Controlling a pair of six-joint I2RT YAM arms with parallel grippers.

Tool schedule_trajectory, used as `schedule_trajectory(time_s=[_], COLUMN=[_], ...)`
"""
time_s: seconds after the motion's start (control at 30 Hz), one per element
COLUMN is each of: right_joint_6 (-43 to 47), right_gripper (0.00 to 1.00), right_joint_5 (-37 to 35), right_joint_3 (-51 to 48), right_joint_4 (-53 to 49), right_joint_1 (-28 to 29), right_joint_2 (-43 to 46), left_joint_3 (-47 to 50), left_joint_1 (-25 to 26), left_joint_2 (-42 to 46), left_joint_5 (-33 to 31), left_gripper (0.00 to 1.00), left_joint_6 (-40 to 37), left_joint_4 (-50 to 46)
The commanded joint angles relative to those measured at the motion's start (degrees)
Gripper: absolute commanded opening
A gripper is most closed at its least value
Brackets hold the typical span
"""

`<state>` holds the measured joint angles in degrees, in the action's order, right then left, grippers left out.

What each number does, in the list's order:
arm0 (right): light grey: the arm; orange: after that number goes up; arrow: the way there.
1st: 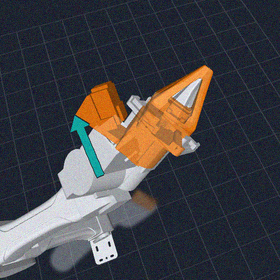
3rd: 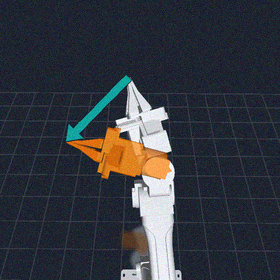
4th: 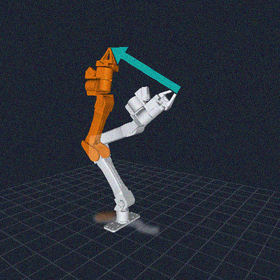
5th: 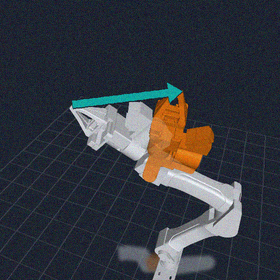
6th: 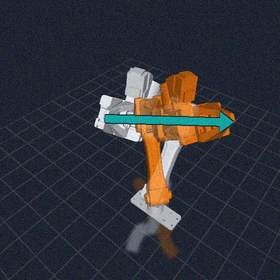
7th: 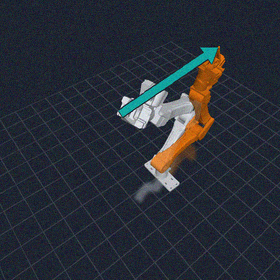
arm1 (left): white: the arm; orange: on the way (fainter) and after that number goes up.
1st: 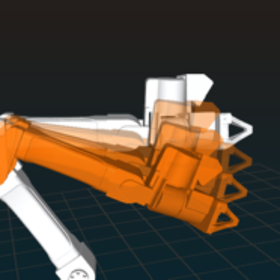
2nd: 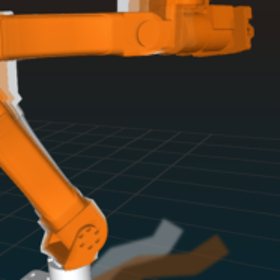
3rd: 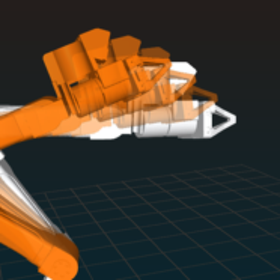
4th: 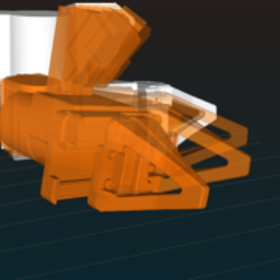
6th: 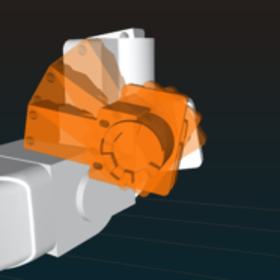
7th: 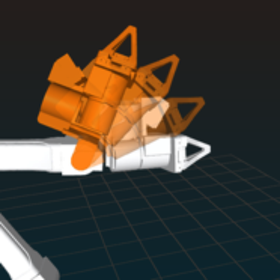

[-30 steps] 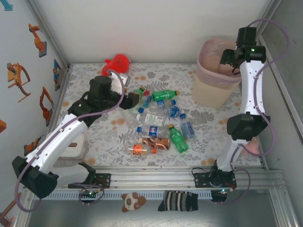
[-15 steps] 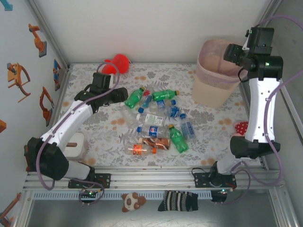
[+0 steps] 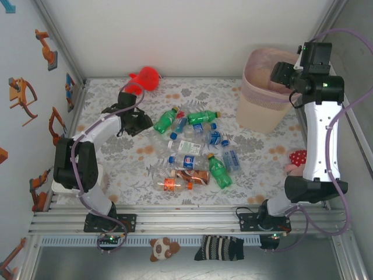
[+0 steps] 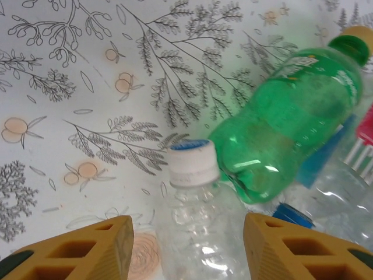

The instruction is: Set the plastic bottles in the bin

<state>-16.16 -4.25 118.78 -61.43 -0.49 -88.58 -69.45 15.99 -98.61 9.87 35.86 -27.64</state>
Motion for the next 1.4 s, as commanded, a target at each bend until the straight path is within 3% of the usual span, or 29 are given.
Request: schedule_trajectory(time_s=[0.0, 0.27, 0.47, 1.37], right_joint_6=[-0.9, -0.32, -0.19, -0.43], right_gripper=[0.79, 0.79, 0.79, 0.78], right_joint_5=[0.74, 0.51, 0.3, 1.09], right_joint_3=[-0.46, -0.12, 0.25, 1.1], right_joint_4=[1.84, 1.58, 1.49, 0.94], right_joint_1=[0.62, 0.59, 0.6, 0.67], right_joint_2=[1.57, 1.86, 2.0, 2.26], left_joint_3=[-2.62, -5.86, -5.65, -2.44], left_joint_1=[-1.13, -1.75, -2.22, -2.44], left_joint_2=[-2.65, -8.37, -11.17, -13.25], left_joint_5=[4.7, 7.05, 6.28, 6.77], left_gripper=[0.51, 0.53, 0.49, 0.42], left_joint_6=[0.73, -1.03, -0.96, 2.55], left_joint_4=[1.13, 0.39, 0.22, 4.09])
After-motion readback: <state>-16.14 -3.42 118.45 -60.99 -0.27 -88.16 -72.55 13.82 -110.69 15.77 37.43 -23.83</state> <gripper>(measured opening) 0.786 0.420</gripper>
